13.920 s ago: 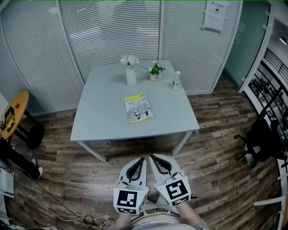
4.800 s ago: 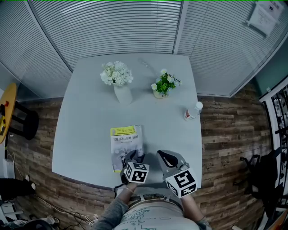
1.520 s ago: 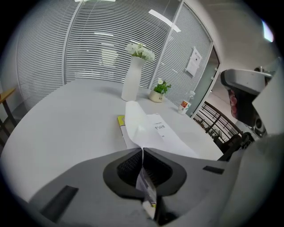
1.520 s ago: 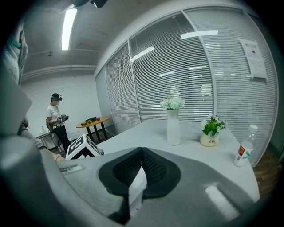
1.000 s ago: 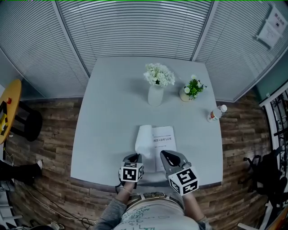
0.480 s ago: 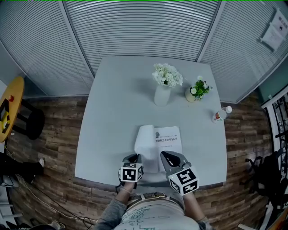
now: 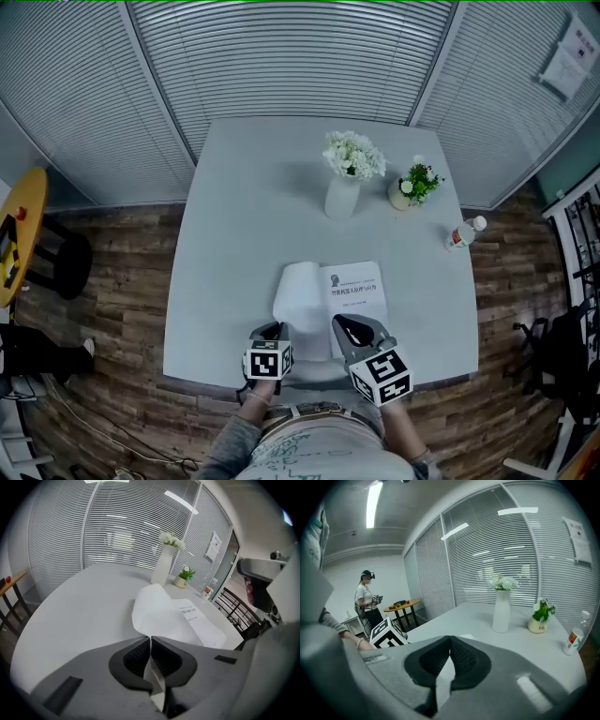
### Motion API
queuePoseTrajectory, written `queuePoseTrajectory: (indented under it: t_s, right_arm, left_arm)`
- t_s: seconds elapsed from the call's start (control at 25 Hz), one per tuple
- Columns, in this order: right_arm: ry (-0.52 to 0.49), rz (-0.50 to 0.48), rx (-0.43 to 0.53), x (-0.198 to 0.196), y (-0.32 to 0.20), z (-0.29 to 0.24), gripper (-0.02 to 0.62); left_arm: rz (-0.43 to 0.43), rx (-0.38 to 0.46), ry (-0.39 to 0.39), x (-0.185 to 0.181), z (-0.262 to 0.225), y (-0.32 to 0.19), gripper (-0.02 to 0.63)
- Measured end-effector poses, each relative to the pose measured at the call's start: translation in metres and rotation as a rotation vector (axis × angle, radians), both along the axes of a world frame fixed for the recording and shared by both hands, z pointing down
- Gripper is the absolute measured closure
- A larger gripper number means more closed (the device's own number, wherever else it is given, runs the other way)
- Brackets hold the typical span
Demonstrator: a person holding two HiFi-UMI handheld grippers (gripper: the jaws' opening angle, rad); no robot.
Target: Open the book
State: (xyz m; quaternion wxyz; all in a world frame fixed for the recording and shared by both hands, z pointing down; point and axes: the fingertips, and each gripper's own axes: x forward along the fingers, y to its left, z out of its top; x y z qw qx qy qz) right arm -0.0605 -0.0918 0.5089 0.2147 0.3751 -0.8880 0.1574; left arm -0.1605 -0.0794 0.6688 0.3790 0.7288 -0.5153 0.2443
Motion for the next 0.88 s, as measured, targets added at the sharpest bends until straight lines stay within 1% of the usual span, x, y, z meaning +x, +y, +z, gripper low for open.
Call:
queuePoseTrajectory:
  t_s: [0.36,0.68,0.88]
  right_arm:
    - [0.011,0.031,-0.008,-0.013,0.003,0.007,0.593]
    - [0.016,0.065,-0.012,-0.015,0.004,0.012,0.593]
    - [0.018,0.085,-0.013,-0.014,0.005,0.013,0.593]
  left_arm:
    - [0.015,-0.037,-0.014,-0.023,0.016,0.004,0.6]
    - [0.039,-0.105,0.008,-0.03,0.033,0.013,0.595]
    - [0.078,-0.111,0.007,-0.028,0.041,0.015,0.589]
